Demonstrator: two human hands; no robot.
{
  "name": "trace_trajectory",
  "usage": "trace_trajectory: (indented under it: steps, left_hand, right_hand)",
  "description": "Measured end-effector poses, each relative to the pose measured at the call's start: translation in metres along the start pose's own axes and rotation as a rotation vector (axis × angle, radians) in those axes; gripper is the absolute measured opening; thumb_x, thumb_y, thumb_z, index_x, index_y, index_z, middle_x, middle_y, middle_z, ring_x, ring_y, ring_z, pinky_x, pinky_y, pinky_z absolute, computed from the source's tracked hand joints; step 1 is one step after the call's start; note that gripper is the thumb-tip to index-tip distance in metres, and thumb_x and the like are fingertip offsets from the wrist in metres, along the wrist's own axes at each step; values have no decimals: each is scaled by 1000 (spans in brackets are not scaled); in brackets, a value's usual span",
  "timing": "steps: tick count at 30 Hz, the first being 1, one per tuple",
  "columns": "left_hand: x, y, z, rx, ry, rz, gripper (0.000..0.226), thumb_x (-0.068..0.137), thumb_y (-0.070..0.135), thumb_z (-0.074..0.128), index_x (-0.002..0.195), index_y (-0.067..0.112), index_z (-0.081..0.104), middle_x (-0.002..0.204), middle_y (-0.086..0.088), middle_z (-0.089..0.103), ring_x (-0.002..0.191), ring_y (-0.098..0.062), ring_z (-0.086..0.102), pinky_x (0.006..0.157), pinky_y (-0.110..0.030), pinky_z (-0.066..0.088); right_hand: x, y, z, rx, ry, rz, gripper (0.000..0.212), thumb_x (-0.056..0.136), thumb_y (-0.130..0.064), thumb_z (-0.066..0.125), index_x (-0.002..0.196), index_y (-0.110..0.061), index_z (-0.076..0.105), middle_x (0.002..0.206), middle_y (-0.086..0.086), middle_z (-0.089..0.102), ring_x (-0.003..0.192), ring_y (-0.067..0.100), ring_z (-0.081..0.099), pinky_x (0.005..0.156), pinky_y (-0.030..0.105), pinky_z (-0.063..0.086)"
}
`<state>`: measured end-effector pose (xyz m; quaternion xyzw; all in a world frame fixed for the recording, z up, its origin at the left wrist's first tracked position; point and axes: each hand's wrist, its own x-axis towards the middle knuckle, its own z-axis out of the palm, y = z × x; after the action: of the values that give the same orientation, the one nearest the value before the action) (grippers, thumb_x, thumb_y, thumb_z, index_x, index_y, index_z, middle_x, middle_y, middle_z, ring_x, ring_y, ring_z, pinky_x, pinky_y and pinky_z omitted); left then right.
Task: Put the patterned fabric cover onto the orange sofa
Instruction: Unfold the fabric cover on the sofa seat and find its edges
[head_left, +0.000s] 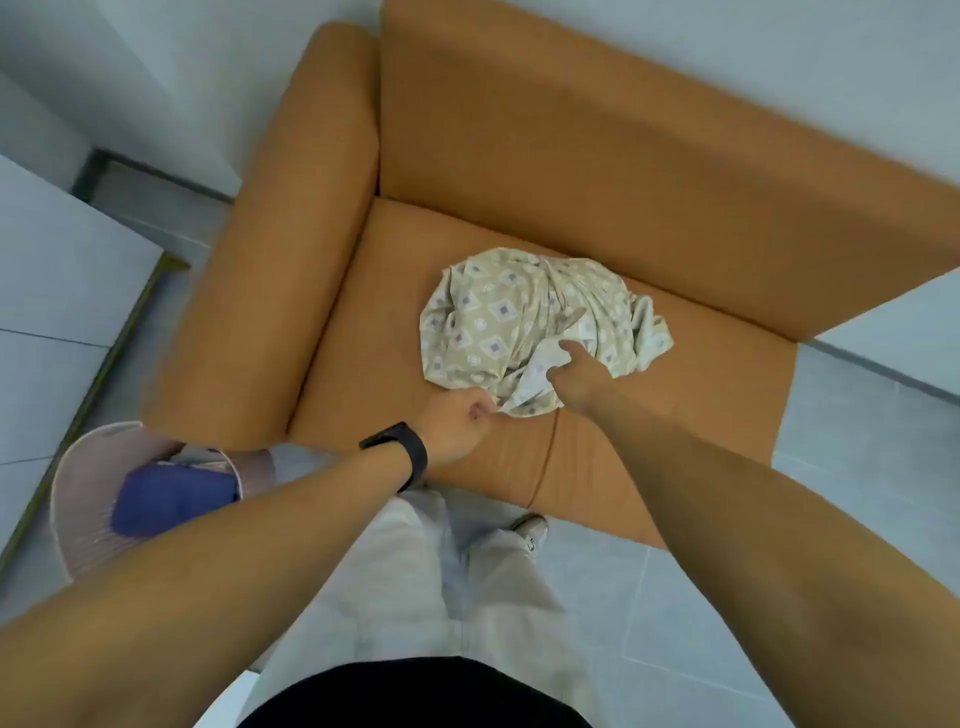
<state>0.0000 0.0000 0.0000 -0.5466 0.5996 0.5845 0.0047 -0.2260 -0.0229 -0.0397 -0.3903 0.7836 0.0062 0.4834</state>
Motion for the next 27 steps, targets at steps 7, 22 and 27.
trace_trajectory:
  steps: [7, 22, 27]
  left_hand:
    - [34, -51, -4, 13, -71, -121, 25, 99, 12, 52, 121, 15, 64, 108, 5, 59, 100, -10, 56, 83, -20, 39]
    - [39, -57, 2, 142, -131, -124, 25, 100, 14, 51, 121, 12, 65, 117, -4, 65, 107, -19, 61, 84, -23, 42]
    - [13, -21, 26, 129, -89, -97, 22, 99, 16, 53, 117, 17, 65, 115, 0, 63, 98, -14, 59, 77, -22, 40]
  right_hand:
    - [78, -12, 11, 194, 34, 226, 64, 97, -35, 53, 155, -42, 28, 160, 14, 22, 131, 38, 45, 106, 45, 46]
    - [64, -18, 19, 967, 181, 312, 45, 109, -34, 34, 145, -15, 52, 121, 0, 55, 80, 11, 52, 69, 22, 47]
    - [-28, 18, 25, 1084, 165, 191, 21, 99, -21, 58, 115, -14, 70, 91, -6, 67, 68, 5, 59, 61, 20, 48]
